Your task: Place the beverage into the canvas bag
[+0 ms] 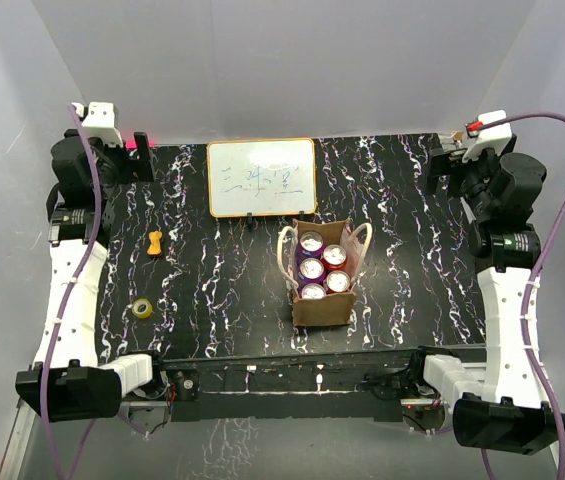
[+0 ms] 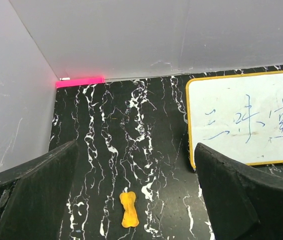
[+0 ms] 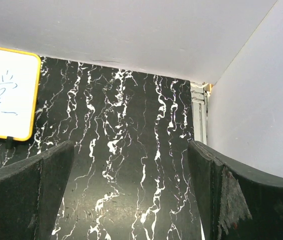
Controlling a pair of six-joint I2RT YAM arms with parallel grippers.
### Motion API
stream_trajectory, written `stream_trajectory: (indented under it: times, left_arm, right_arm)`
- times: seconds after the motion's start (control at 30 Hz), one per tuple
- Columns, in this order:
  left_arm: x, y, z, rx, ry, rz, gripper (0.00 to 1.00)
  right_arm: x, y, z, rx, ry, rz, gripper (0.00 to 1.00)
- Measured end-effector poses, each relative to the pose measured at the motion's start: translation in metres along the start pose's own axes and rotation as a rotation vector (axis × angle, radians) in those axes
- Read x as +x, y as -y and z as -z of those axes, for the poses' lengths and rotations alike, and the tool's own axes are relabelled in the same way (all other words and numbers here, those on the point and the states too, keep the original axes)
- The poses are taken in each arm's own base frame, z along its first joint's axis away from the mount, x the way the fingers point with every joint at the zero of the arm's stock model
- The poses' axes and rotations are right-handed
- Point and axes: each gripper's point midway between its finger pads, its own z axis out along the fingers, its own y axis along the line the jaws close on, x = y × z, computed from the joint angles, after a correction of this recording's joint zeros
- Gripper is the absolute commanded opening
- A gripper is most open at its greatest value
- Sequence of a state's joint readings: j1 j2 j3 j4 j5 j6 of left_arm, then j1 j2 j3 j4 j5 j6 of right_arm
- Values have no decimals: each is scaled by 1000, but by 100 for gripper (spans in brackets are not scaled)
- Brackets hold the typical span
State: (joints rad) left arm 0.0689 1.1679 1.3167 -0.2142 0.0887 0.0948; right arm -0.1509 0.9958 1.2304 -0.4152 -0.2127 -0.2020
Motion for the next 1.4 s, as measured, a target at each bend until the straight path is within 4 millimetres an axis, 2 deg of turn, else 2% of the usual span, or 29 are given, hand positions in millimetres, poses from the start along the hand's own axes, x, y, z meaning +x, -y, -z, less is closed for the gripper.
stream_trajectory:
  times: [0.23, 0.57, 0.87, 1.4]
  left_arm:
    - [-2, 5, 15, 7, 7, 61, 97]
    - [13, 9, 27, 20, -43, 106, 97]
    - [20, 15, 22, 58, -72, 117, 97]
    - [24, 13, 26, 68, -101, 114, 97]
  right_arm:
    - [-3, -12, 13, -50, 9, -6, 99]
    - [7, -23, 33, -102, -32, -7, 99]
    - [12, -22, 34, -95, -50, -8, 99]
    - [12, -19, 34, -80, -53, -13, 99]
